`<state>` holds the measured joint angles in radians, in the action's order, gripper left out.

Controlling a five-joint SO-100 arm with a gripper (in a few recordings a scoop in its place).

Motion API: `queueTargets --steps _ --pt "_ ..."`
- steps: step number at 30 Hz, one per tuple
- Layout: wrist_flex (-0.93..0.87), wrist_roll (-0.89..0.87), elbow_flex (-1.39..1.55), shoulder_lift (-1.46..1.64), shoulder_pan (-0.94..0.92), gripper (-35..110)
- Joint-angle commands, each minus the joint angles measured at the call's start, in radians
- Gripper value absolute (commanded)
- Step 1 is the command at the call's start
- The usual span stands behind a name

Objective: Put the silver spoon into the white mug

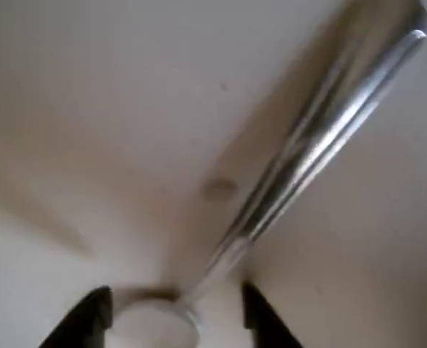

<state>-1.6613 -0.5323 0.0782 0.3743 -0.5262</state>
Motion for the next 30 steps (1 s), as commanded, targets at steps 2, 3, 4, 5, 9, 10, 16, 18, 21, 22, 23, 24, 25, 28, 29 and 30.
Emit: queueTargets --steps 2,3,4,5,9,10,16,18,21,22,23,24,25,28,29,30 --pt "0.048 0.026 -0.057 -0.006 -0.034 21" --pt "0.052 0.029 -0.057 -0.006 -0.035 21" --pt "0.052 0.037 -0.057 -0.008 -0.037 20" --pt "0.054 0.04 -0.057 -0.012 -0.038 19" --pt "0.051 0.049 -0.057 -0.023 -0.044 13" --pt "0.041 0.051 -0.057 -0.023 -0.044 12" --pt "-0.035 0.071 -0.057 -0.032 -0.051 0" --pt "-0.061 0.087 -0.057 -0.037 -0.052 -2" --pt "-0.091 0.098 -0.057 -0.041 -0.058 -2" --pt "-0.097 0.101 -0.057 -0.041 -0.061 -2" --pt "-0.101 0.106 -0.057 -0.043 -0.063 -2" --pt "-0.104 0.11 -0.057 -0.043 -0.066 -2" --pt "-0.104 0.115 -0.057 -0.043 -0.067 -2" --pt "-0.123 0.124 -0.057 -0.041 -0.071 -2" --pt "-0.133 0.127 -0.057 -0.037 -0.071 -2" --pt "-0.143 0.132 -0.057 -0.029 -0.069 -2"
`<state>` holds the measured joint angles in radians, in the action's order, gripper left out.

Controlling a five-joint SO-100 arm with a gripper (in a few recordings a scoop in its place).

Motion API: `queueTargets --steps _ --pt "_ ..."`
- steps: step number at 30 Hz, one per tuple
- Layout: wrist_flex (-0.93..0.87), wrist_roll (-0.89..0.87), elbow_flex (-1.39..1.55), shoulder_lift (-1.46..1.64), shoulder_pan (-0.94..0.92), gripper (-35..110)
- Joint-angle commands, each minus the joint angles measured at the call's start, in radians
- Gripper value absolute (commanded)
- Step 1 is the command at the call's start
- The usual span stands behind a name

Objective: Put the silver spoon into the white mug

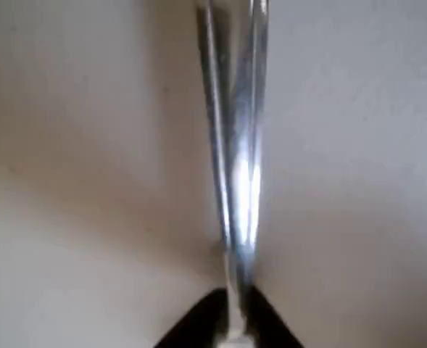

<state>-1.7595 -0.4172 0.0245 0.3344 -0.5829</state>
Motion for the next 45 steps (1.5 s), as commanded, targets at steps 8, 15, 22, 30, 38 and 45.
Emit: queueTargets --steps 8,15,22,30,38,45 --pt "-0.086 0.074 -0.005 0.236 -0.017 -2" --pt "-0.094 0.132 0.015 0.476 -0.048 -2" --pt "-0.094 0.176 0.132 0.707 -0.043 -2" --pt "-0.094 0.229 0.568 1.068 0.126 -2" --pt "-0.089 0.206 0.811 1.177 0.336 -2" --pt "-0.058 0.19 0.919 1.143 0.411 -2"
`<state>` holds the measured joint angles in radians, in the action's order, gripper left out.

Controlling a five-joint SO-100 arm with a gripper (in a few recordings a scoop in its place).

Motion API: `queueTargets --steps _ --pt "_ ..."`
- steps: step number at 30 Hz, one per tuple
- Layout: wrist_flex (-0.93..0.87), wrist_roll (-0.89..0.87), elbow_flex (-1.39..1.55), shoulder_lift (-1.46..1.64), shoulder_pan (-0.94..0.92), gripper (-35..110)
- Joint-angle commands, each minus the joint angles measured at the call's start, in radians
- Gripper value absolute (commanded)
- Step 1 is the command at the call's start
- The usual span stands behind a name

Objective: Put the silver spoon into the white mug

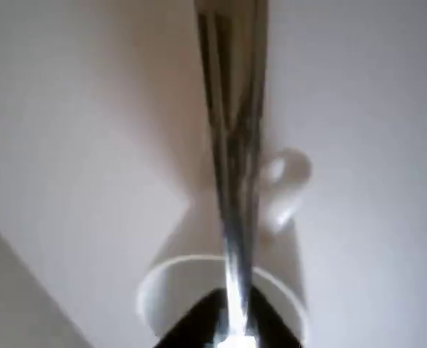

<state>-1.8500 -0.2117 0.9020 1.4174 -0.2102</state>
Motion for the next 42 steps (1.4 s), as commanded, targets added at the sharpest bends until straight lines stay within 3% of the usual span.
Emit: queueTargets --steps 1,24,34,42 --pt "0.037 -0.015 0.043 0.046 0.04 -2" --pt "0.127 0.021 0.035 -0.117 0.009 -1" --pt "0.11 0.038 0.034 -0.063 0.057 29" --pt "0.1 0.044 0.034 0.012 0.084 40"
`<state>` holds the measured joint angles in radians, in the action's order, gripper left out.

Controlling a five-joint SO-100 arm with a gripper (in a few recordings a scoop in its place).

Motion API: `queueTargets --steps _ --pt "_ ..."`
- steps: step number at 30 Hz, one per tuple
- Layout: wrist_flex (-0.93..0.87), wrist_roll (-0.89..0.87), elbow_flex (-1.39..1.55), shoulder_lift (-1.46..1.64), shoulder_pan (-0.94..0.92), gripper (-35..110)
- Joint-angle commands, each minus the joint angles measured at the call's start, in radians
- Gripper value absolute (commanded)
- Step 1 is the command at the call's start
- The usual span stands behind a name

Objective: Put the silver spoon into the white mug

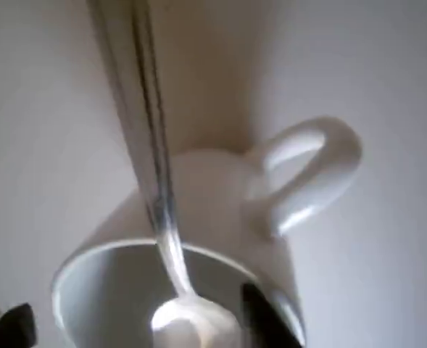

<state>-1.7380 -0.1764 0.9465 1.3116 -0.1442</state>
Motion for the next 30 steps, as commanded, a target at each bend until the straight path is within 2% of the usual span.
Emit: queueTargets --steps 1,11,17,21,24,26,30 --pt "-0.014 0.014 -0.011 0.13 0.023 40" --pt "-0.103 0.06 -0.081 0.238 0.044 40" --pt "-0.11 0.109 -0.051 0.471 0.008 39" --pt "-0.11 0.117 0.066 0.758 -0.031 15" --pt "-0.104 0.215 0.235 1.017 -0.008 -1" --pt "-0.051 0.238 0.453 1.21 -0.002 -2" --pt "0.241 0.291 1.089 1.628 -0.055 -2"
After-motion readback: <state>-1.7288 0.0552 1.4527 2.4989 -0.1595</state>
